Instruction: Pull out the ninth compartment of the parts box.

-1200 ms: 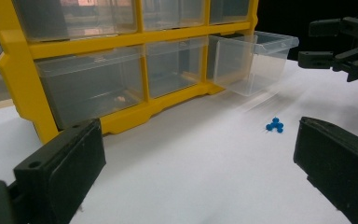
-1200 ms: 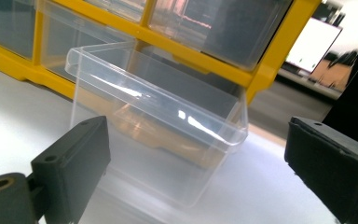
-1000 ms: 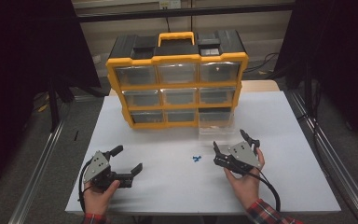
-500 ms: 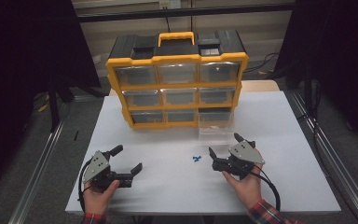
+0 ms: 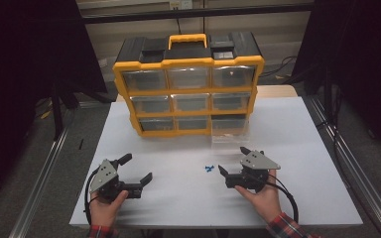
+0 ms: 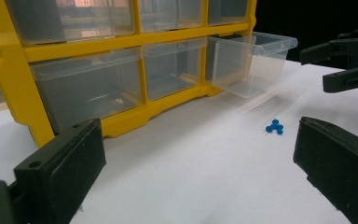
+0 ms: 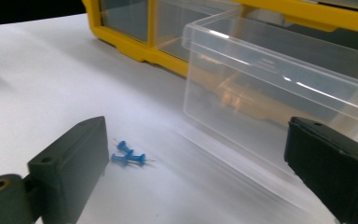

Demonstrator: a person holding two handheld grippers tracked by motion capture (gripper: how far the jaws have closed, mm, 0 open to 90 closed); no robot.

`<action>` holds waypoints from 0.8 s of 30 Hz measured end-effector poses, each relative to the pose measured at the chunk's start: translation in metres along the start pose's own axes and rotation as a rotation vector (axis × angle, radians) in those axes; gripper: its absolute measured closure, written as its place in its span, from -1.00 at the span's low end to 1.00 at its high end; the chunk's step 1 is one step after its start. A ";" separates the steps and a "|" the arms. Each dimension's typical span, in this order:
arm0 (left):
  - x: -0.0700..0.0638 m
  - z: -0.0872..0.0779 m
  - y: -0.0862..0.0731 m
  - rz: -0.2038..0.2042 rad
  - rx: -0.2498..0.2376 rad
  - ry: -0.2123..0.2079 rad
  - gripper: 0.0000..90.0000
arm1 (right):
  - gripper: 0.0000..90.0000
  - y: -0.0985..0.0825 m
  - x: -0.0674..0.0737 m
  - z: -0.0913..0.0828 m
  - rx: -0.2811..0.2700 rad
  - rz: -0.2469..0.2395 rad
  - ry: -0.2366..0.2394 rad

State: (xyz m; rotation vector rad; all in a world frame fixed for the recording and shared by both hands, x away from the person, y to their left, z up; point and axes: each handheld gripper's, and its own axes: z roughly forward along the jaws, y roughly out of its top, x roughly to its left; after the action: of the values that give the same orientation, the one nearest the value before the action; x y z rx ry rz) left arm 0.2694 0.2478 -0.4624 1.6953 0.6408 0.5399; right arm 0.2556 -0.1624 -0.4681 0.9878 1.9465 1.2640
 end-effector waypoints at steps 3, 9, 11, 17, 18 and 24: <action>0.001 0.000 0.000 0.008 0.003 -0.009 -0.96 | -0.81 0.000 0.002 0.001 0.005 0.003 0.018; -0.001 0.002 0.000 -0.019 -0.018 -0.006 -0.96 | -0.74 -0.001 0.002 0.004 0.033 -0.004 0.065; -0.002 0.003 0.000 -0.031 -0.028 -0.004 -0.96 | -0.74 -0.001 0.002 0.006 0.034 -0.009 0.086; -0.001 0.003 0.000 -0.009 -0.006 0.003 -0.96 | -0.79 0.001 0.004 0.009 0.047 0.001 0.115; 0.000 0.003 0.000 -0.008 -0.006 0.003 -0.96 | -0.79 0.001 0.004 0.011 0.046 0.008 0.120; -0.001 0.002 0.000 -0.020 -0.011 0.004 -0.96 | -0.80 0.004 0.004 0.015 0.053 0.014 0.133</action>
State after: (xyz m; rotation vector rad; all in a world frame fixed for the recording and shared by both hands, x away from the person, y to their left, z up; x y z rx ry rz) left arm 0.2700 0.2455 -0.4633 1.6761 0.6557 0.5318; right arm 0.2663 -0.1508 -0.4699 0.9663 2.0874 1.3216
